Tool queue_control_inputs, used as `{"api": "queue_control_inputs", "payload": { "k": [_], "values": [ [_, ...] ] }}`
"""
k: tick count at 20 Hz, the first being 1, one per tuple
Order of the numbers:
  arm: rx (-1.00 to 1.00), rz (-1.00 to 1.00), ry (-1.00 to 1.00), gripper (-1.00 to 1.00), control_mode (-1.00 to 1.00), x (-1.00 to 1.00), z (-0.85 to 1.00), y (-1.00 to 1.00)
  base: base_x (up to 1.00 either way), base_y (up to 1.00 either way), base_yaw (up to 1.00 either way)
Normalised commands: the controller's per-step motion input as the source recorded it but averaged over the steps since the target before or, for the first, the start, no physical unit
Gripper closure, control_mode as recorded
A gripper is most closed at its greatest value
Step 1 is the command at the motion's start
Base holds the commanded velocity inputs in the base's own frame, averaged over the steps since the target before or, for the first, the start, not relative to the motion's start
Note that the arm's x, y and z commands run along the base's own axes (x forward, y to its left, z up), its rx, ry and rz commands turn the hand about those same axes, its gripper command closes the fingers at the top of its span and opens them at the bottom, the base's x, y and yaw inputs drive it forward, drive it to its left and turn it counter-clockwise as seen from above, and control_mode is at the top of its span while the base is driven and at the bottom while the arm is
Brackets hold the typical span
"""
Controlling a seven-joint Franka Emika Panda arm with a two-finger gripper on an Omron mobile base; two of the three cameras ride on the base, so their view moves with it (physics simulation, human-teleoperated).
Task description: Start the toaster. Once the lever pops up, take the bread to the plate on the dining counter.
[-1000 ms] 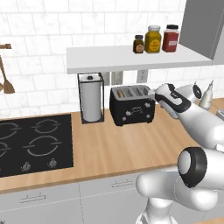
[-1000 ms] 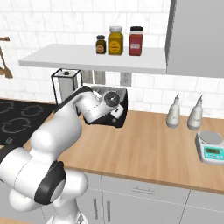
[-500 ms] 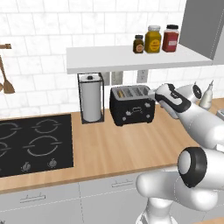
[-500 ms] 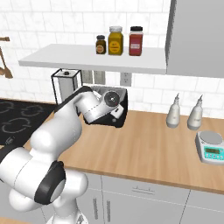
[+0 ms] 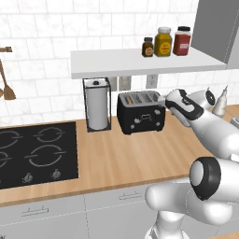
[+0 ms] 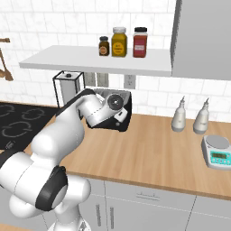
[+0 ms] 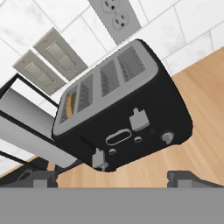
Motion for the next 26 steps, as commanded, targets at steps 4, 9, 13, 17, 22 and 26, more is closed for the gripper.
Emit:
{"api": "queue_control_inputs", "payload": {
  "k": [4,9,13,17,22,26],
  "values": [
    [0.00,0.00,0.00,-1.00,-1.00,0.00,0.00,0.00,0.00,0.00,0.00],
    [0.00,0.00,0.00,-1.00,-1.00,0.00,0.00,0.00,0.00,0.00,0.00],
    [0.00,0.00,0.00,-1.00,-1.00,0.00,0.00,0.00,0.00,0.00,0.00],
    [0.00,0.00,0.00,-1.00,-1.00,0.00,0.00,0.00,0.00,0.00,0.00],
    [0.00,0.00,0.00,-1.00,-1.00,0.00,0.00,0.00,0.00,0.00,0.00],
    [0.00,0.00,0.00,-1.00,-1.00,0.00,0.00,0.00,0.00,0.00,0.00]
  ]
}}
